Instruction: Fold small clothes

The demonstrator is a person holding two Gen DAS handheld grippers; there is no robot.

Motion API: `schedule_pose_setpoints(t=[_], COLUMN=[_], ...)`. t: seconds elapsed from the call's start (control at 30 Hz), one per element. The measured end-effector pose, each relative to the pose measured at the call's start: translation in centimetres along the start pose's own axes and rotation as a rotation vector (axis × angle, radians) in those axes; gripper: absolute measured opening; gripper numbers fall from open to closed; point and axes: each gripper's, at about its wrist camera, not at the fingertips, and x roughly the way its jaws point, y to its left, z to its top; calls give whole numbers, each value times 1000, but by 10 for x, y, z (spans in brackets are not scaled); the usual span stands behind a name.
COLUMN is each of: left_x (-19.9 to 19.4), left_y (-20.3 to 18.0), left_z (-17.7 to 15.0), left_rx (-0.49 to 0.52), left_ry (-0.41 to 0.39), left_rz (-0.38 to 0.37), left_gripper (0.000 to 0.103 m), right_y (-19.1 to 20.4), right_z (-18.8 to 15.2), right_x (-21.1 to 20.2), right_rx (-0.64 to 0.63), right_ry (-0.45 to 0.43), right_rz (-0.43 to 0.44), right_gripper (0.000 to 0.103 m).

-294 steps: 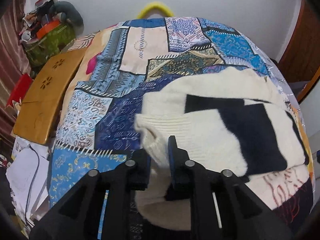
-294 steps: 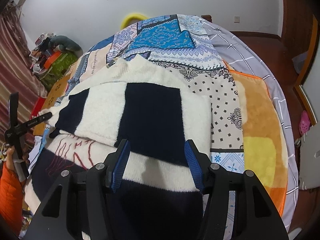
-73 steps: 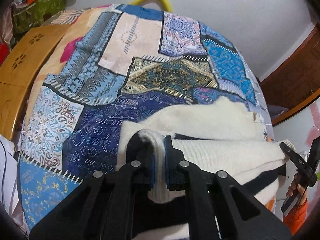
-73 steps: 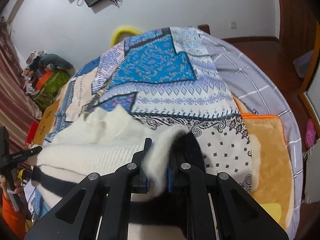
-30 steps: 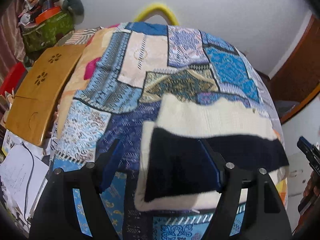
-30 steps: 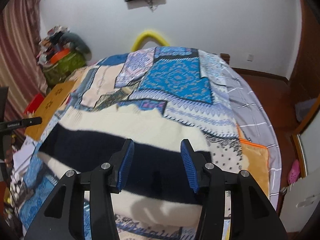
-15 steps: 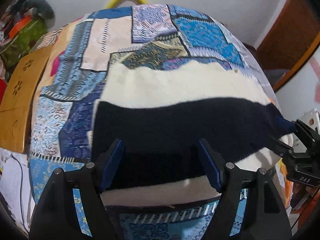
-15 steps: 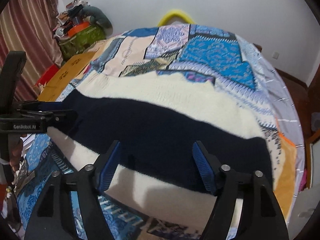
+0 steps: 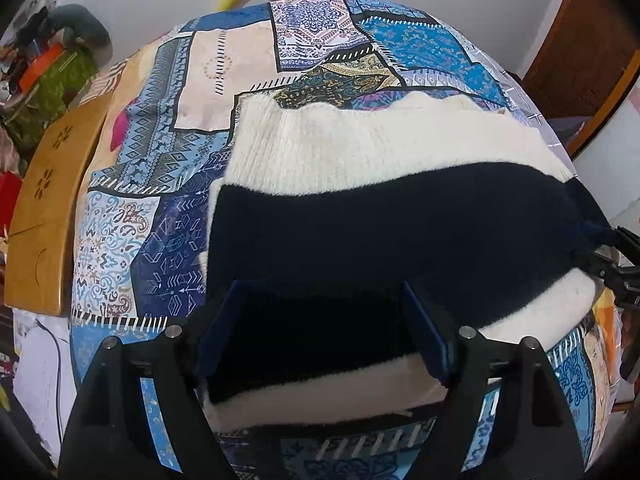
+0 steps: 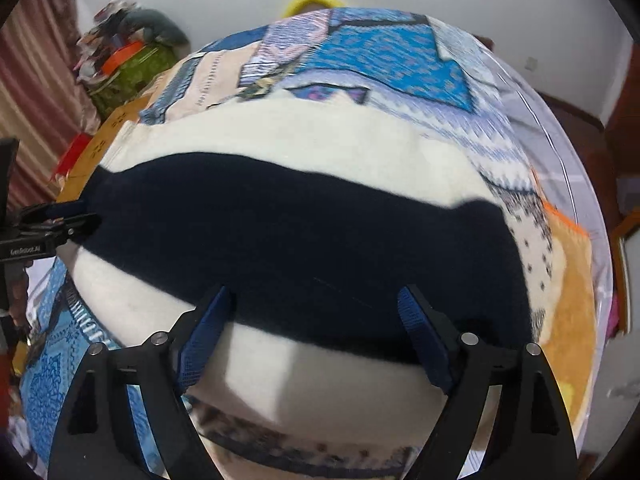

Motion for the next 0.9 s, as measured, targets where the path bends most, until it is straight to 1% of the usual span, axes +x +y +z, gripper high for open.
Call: schedule_pose_setpoints(t=[0.1,0.23,0.3,0.33,0.37,0.47,0.63,0.73,0.8,0.9], left_x=[-3,-8,-11,-12,-13,-13,-23,-30,-35,-36], left_y=[4,7,8,11,14,30,64,75,80,80], left_z=[-2,-5,-7,-9,-11,-18,-32,-40,-46,-54], left_rx=[-8,-12,-11,-12,-16,-59,-170,-230,-272,-316], left_ry=[0,-3,-8,-9,-5,11,12,8,14,40], left_rz=[-3,7,35,71,91,95,76,55,30,-29], left_gripper=[80,80,82,83,84,84,84,84,84,84], right_y=[-16,-29,-33,-33,-34,-36,-35,-29,-25,-15], right_z=[-7,-15,-18,-19,-19,-20,-18,-16,-14,-9], right_x=[-6,-14,-17,-20,-21,-26,-34,-41,-46,-52], right_rx=[59,107,113,114,115,114,99,78,67,46], right_ry=[0,-2,-2,-3,-2,-4,-8,-20,-32,-53], right_rz=[12,16,11,6,1,-23,-66,-91,-95,-90], right_gripper=[85,85,85,85,85,85,85,85,85,85])
